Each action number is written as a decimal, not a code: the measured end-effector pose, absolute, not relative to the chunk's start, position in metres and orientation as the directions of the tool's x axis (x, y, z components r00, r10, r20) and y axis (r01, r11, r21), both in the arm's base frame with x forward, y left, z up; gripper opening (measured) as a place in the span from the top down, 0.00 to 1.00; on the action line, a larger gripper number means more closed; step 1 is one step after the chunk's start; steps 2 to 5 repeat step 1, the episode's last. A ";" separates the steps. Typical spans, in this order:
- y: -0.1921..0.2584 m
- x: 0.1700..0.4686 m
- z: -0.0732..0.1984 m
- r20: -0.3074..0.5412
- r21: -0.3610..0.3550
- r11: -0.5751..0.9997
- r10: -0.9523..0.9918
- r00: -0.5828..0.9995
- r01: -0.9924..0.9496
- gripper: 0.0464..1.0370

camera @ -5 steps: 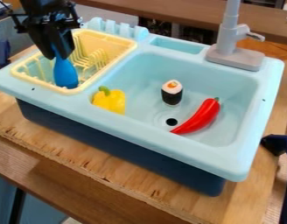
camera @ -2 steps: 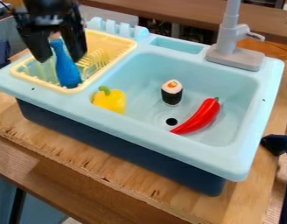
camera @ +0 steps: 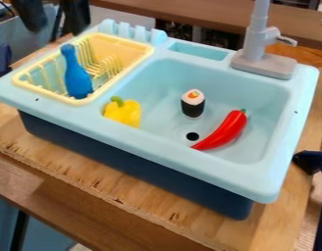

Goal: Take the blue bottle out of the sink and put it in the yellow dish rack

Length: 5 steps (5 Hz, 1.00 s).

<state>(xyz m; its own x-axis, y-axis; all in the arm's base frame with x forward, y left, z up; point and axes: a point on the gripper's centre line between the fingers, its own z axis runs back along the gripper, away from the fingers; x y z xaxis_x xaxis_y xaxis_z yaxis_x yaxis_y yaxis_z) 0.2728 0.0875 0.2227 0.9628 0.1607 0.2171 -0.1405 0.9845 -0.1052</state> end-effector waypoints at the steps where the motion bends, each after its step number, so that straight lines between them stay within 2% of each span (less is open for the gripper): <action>1: 0.084 0.268 0.247 0.199 -0.055 0.993 0.115 0.973 -0.107 0.04; 5: 0.084 0.268 0.247 0.199 -0.055 0.993 0.115 0.973 -0.107 0.04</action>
